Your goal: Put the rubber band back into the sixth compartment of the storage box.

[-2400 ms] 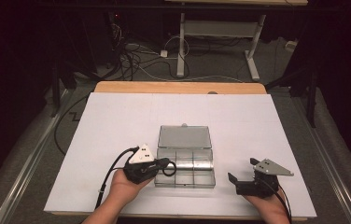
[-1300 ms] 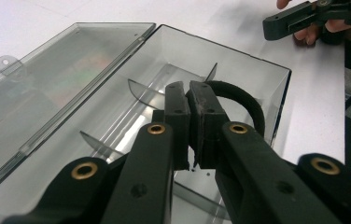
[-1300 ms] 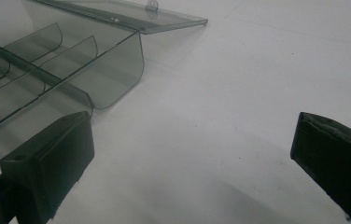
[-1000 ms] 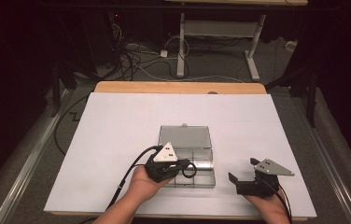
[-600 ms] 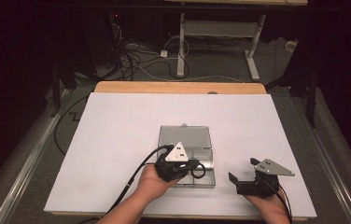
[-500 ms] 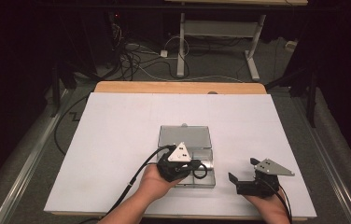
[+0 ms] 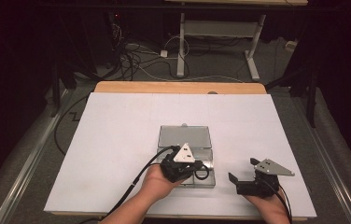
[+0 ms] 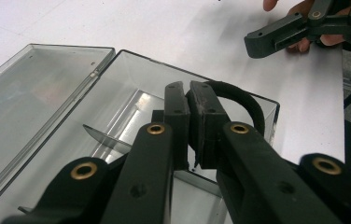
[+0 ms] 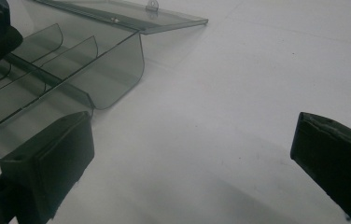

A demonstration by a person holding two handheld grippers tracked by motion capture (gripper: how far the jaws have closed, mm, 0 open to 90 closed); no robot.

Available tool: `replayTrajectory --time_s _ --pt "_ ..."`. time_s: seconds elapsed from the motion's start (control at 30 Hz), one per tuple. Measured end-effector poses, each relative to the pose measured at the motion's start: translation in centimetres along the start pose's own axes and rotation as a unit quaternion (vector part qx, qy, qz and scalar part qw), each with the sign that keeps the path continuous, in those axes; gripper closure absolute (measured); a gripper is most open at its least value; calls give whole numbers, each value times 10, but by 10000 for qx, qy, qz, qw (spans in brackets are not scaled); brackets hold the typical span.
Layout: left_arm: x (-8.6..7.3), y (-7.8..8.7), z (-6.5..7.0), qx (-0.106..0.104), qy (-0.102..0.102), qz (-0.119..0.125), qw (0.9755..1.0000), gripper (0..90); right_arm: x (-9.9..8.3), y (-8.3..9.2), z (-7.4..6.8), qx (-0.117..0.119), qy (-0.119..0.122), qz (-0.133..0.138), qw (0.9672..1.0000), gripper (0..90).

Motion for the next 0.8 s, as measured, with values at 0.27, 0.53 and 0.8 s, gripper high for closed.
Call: replayTrajectory --time_s 0.27,0.53,0.8 --pt "-1 2 -3 10 136 5 9999 565 0 0 0 1 -5 7 10000 4" --pt "-5 13 -8 -172 278 77 9994 458 0 0 0 1 -8 3 10000 4" --pt "-18 26 -12 127 366 123 9992 286 0 0 0 5 8 8 10000 4"
Point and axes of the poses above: each handheld gripper's, and its own axes: y roughly backward along the jaws, x roughly out of its top, z roughly to its right, the point moved 5 cm from there along -y, roughly forward along the jaws, and after that the axes turned 12 degrees about -y, right-handed, at the moved point
